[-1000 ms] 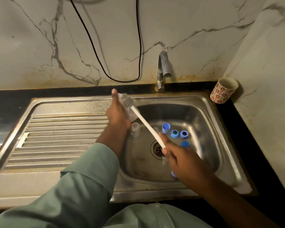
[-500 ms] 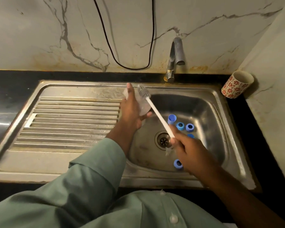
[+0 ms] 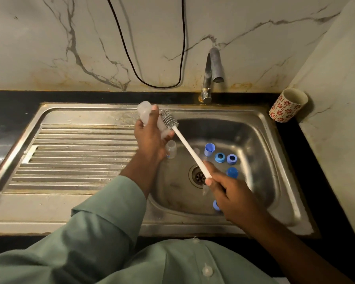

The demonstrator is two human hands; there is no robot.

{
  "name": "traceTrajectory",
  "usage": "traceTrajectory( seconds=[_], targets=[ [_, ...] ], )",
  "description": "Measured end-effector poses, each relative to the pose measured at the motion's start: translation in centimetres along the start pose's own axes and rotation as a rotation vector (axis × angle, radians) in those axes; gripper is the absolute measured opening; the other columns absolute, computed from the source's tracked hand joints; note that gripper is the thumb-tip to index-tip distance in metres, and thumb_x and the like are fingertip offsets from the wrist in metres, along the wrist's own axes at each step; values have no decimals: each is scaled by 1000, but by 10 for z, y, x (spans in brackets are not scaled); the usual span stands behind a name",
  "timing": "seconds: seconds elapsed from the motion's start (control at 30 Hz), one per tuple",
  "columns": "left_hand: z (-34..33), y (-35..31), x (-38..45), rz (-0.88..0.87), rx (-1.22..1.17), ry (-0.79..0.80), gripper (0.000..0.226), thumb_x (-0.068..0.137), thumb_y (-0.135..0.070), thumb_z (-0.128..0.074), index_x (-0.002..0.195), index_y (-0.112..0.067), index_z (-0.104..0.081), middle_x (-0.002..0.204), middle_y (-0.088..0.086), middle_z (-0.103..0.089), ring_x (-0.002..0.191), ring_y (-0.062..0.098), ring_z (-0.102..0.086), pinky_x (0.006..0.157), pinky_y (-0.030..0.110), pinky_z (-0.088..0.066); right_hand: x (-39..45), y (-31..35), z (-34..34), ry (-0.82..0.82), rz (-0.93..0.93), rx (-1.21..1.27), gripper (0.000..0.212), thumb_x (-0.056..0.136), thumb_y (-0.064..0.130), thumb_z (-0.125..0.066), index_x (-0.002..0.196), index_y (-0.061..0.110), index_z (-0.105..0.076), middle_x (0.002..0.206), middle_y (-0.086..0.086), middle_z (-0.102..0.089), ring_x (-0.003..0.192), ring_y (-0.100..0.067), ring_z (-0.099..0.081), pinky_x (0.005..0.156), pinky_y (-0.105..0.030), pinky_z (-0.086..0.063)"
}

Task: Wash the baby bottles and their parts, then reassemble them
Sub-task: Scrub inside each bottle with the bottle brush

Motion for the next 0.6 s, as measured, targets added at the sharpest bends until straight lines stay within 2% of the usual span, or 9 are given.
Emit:
traceTrajectory(
  seconds=[0.07, 0.17, 0.23, 0.3, 0.33, 0.4, 0.47, 0.53, 0.6],
  targets=[
    [-5, 7, -7, 8, 82, 33, 55, 91, -35, -71, 134, -8, -50, 118, 19, -63, 92, 28, -70, 61, 36, -60, 12, 3, 0, -13, -1, 23, 42, 100, 30, -46, 141, 37, -44, 53, 11, -48, 46, -2, -49, 45, -11, -37],
    [-17, 20, -15, 69, 170, 67, 55, 93, -39, -68, 137, -11, -50, 127, 18, -60, 112, 34, -64, 74, 42, -62, 43, 4, 7, -62, -43, -16, 45, 101, 30, -43, 145, 31, -39, 60, 5, -54, 50, -5, -49, 45, -14, -38],
    [-14, 9, -8, 55, 61, 6, 53, 96, -41, -63, 138, -13, -48, 130, 18, -60, 115, 35, -63, 85, 46, -61, 37, 6, 12, -38, -8, -70, 45, 100, 32, -44, 145, 35, -39, 64, 0, -58, 52, -7, -52, 47, -17, -43],
    [-5, -2, 0, 1, 60, -81, 53, 96, -45, -62, 137, -15, -47, 128, 16, -62, 115, 33, -64, 93, 48, -57, 16, 8, 9, 12, 30, -56, 45, 99, 32, -46, 143, 38, -40, 62, 7, -60, 53, -2, -55, 51, -16, -45],
    [-5, -4, -2, -29, 116, -75, 57, 94, -45, -65, 137, -13, -46, 128, 15, -62, 115, 33, -64, 93, 48, -57, 13, 8, 8, 15, 38, -30, 45, 99, 31, -47, 143, 38, -41, 60, 9, -58, 52, -1, -55, 51, -15, -44],
    [-15, 6, -12, -12, 207, 16, 65, 90, -44, -70, 140, -9, -45, 130, 20, -59, 117, 37, -62, 91, 51, -58, 25, 3, 9, -40, 8, -10, 45, 100, 33, -45, 144, 36, -40, 63, 2, -60, 51, -5, -54, 50, -17, -44],
    [-19, 12, -15, 28, 154, 42, 67, 88, -42, -72, 140, -8, -47, 130, 20, -58, 118, 37, -61, 90, 53, -58, 30, 3, 10, -47, -11, -16, 45, 100, 34, -44, 145, 36, -38, 67, -2, -61, 52, -6, -54, 50, -19, -45],
    [-15, 2, -12, 5, 40, 10, 61, 89, -37, -73, 138, -7, -49, 122, 17, -62, 112, 34, -64, 85, 47, -60, 17, 3, 11, -37, 25, -35, 48, 99, 34, -48, 146, 35, -37, 60, 9, -60, 52, -1, -55, 49, -12, -42],
    [-9, -1, -9, -26, 30, -28, 62, 87, -33, -75, 137, -10, -48, 123, 15, -63, 110, 33, -65, 79, 42, -61, 4, 3, 10, -22, 54, -29, 51, 97, 31, -53, 145, 33, -38, 56, 26, -56, 51, 8, -53, 49, -4, -36]
  ],
)
Point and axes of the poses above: each hand's wrist, its own x-axis towards the middle knuckle, its own z-axis out of the back of the hand, y = z × x, the point moved 6 cm from there along x, towards the middle knuckle
